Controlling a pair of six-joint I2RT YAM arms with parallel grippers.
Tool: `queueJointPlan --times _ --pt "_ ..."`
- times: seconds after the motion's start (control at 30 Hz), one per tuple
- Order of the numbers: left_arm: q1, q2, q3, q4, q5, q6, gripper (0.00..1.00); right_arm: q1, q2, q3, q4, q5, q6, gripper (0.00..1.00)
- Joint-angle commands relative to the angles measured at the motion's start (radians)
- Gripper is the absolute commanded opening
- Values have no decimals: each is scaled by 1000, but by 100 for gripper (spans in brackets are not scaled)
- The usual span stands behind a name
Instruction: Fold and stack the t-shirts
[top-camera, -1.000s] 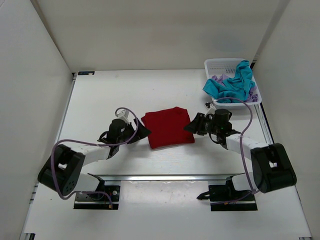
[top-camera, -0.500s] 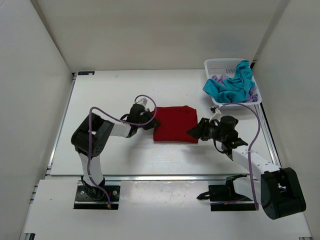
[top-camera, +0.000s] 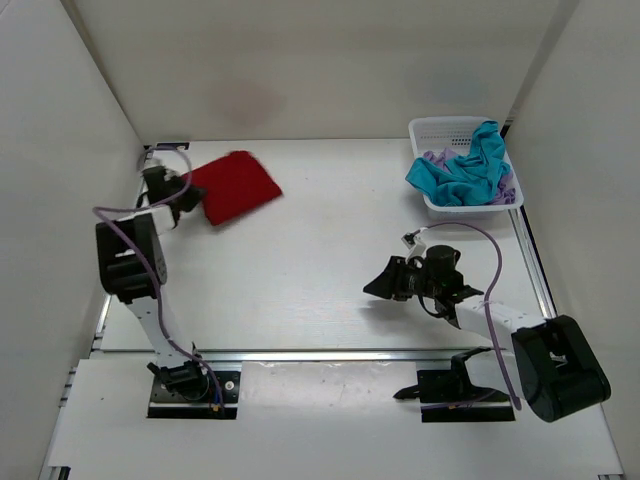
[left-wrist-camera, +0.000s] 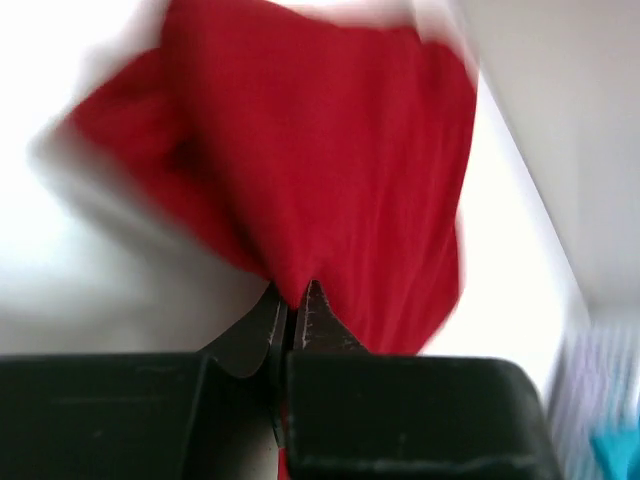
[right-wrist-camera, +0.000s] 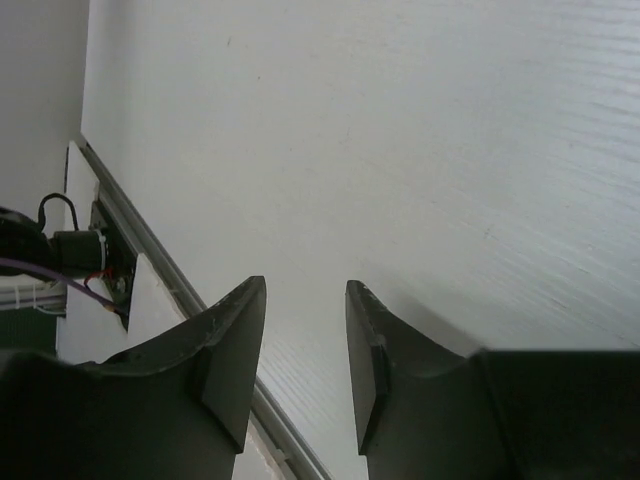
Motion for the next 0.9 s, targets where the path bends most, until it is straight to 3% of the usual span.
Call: queueJointPlan --times 0.0,0.13,0.37,0.43,0.57,0.6,0.63,0.67,0.73,0.83,0.87 --pt "101 -72 -93 18 5 -42 1 7 39 21 95 -75 5 36" --pt "188 66 -29 21 99 -100 2 33 48 24 89 -97 16 34" --pt "248 178 102 -29 81 -88 8 53 32 34 20 -56 -26 35" --pt "259 186 127 -36 68 -73 21 44 45 36 31 -80 -26 35" --pt "273 209 208 -59 68 -71 35 76 63 59 -8 -56 -44 34" --pt "280 209 223 -62 70 -76 43 79 53 60 -12 -45 -44 34" --pt "276 204 219 -65 84 -82 59 84 42 60 -24 -33 -50 36" --pt "267 194 209 -51 84 -79 68 87 37 59 -31 -19 -56 37" --pt "264 161 154 -39 79 -76 98 76 28 48 -22 -11 -49 46" --pt "233 69 47 -25 64 -73 98 93 -21 60 -54 42 -76 85" --pt "215 22 -11 -19 52 -80 98 117 -44 65 -72 108 -87 91"
